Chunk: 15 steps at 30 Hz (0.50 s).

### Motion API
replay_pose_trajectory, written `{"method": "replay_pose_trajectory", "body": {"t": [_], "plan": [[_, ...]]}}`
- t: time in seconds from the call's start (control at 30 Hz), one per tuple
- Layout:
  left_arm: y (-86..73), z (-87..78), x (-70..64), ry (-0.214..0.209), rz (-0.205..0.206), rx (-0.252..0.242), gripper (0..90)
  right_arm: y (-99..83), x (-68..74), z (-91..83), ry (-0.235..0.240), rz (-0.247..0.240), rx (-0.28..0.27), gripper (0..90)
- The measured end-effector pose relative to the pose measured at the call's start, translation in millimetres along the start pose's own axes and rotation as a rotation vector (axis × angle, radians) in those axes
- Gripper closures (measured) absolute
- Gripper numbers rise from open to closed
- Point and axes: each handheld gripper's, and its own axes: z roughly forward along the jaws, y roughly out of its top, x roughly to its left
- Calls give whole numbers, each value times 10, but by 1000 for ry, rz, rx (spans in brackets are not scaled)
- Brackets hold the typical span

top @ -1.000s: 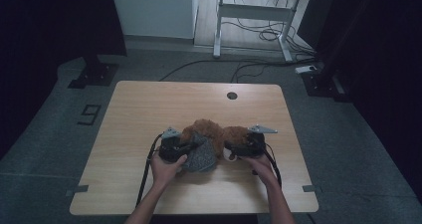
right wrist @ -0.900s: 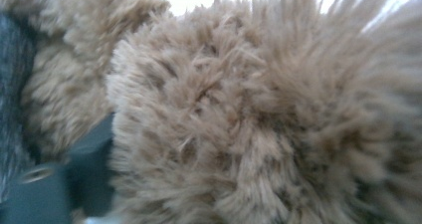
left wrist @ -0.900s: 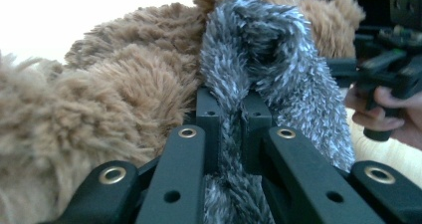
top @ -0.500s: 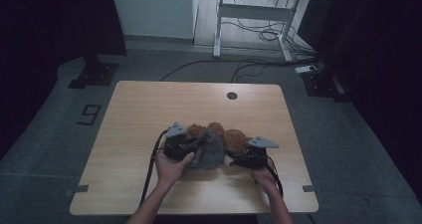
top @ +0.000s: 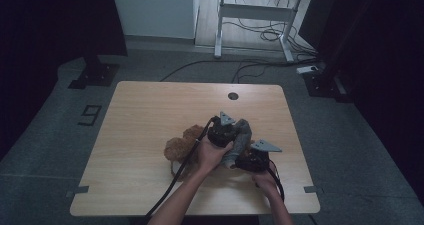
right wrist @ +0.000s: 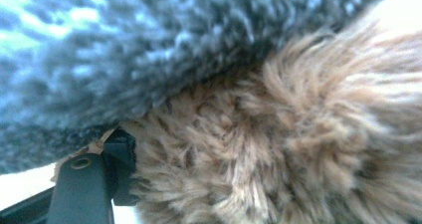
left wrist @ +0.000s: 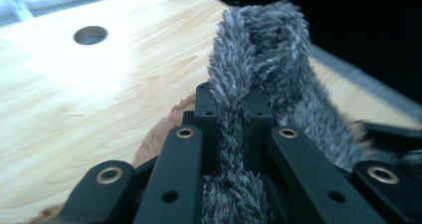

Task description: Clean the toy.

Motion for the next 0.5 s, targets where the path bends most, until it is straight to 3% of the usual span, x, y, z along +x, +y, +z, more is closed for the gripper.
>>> {"method": "replay_pose_trajectory", "body": {"t": [0.1, 0.3, 0.5], "plan": [[-51, -112, 70, 29, 26, 8, 811, 18, 4, 1, -3, -2, 8, 269], [-231, -425, 300, 106, 33, 42, 811, 20, -13, 9, -2, 19, 1, 268], [-412, -731, 645, 167, -28, 33, 809, 18, -5, 5, -2, 24, -2, 268]]}}
